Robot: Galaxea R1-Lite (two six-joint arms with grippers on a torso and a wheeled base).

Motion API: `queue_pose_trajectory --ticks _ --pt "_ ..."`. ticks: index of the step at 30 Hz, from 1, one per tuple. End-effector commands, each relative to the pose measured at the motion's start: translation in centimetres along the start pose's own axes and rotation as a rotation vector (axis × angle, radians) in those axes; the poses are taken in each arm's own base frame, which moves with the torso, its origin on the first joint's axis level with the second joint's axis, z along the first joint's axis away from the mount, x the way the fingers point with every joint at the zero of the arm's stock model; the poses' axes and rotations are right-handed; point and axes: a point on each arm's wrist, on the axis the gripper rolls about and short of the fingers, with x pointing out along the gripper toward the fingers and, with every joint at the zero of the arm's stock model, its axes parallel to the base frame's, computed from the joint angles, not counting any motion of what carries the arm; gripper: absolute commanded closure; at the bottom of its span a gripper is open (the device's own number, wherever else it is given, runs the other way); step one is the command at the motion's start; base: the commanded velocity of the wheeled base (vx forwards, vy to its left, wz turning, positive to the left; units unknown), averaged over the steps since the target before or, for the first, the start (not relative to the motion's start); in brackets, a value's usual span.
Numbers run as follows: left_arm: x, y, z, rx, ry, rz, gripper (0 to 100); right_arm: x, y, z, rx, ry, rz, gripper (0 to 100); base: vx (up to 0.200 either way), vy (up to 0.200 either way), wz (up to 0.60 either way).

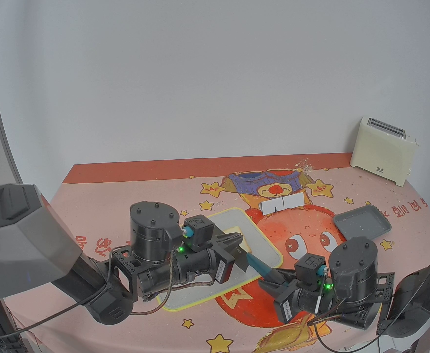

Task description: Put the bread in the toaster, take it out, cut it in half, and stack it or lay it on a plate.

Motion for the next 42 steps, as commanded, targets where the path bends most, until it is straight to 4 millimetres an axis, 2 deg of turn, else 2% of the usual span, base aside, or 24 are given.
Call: queue_pose_trajectory --ticks 1,12,14,21,31,42 --pt "0.3 0.0 -0.8 -0.004 0.028 0.0 100 -0.1 0.0 0.2 0.002 -0.009 0.001 100 0.0 0.0 0.0" --pt "0.3 0.3 0.3 -0.004 -0.01 0.008 100 -0.1 0.0 0.2 0.004 -0.01 0.001 100 0.0 0.0 0.0" --pt "-0.3 0.8 1.4 -0.022 -0.047 0.024 100 -0.1 0.0 0.3 0.005 -0.013 0.0 100 0.0 0.0 0.0" --pt "-0.5 2.6 2.2 -0.031 -0.078 0.07 100 -0.1 -0.1 0.2 0.005 -0.009 -0.003 100 0.0 0.0 0.0" --pt "-0.3 4.1 1.8 -0.049 -0.07 0.108 100 0.0 -0.2 0.3 0.005 -0.011 -0.005 100 0.0 0.0 0.0" --pt "-0.1 4.3 1.2 -0.055 -0.051 0.114 100 0.0 -0.3 0.2 0.006 -0.01 -0.008 100 0.0 0.0 0.0"
